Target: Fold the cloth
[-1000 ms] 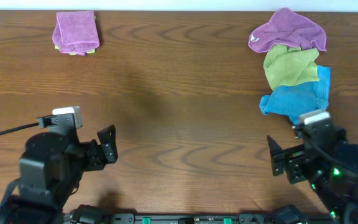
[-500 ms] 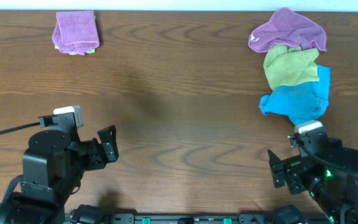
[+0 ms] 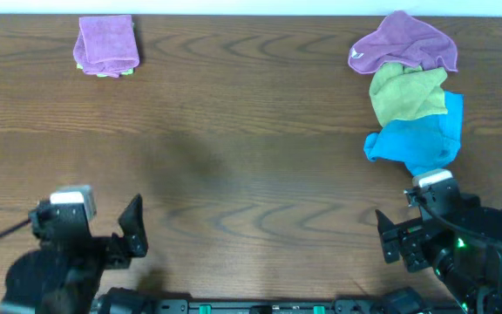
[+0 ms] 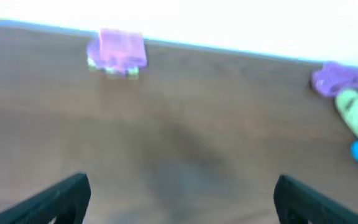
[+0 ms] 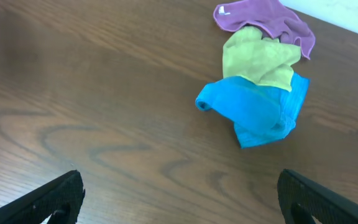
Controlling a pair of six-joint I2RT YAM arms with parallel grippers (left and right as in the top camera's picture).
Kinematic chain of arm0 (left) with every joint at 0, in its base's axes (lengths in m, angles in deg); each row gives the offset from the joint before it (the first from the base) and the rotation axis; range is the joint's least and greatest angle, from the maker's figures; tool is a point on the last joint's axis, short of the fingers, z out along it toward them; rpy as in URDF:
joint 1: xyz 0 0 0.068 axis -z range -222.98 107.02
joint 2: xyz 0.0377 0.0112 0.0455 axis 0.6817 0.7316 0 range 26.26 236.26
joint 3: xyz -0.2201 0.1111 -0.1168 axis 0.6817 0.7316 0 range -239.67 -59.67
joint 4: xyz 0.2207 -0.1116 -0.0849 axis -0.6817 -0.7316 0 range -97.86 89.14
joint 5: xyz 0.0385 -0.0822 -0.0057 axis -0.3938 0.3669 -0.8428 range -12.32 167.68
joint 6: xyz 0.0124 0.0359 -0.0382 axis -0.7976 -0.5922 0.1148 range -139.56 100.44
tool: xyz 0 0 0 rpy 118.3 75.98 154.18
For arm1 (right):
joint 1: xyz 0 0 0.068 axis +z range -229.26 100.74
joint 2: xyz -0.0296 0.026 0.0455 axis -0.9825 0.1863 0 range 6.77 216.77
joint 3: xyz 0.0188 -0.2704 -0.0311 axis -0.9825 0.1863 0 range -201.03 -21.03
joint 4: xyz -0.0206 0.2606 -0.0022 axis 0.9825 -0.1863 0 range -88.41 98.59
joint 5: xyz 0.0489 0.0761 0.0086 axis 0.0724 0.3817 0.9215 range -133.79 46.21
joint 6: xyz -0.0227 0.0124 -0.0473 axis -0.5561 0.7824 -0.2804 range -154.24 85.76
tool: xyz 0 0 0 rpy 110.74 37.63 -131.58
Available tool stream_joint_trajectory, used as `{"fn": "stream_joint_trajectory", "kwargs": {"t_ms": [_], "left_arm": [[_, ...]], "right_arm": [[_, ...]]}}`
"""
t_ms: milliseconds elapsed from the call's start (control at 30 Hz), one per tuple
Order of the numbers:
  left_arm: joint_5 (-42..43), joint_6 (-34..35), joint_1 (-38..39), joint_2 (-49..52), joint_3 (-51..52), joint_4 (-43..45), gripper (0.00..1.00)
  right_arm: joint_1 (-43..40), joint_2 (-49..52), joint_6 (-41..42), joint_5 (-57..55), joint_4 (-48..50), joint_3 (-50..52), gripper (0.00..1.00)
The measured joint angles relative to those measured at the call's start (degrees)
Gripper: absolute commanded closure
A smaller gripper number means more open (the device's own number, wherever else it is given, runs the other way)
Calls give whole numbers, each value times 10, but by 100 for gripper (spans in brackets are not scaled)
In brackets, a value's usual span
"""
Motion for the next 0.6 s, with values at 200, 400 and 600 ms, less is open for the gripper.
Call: {"fn": "stream_joint_trajectory", "kwargs": {"t_ms": [200, 400, 600], "left_arm": [[43, -83, -94, -104, 216, 144, 4], [78, -105, -127, -152, 345, 226, 5], [89, -106, -125, -158, 399, 237, 5]], "right_arm": [[0, 0, 0, -1, 0, 1, 1], [0, 0, 0, -2, 0, 1, 1], [0, 0, 0, -2, 0, 1, 1]]}}
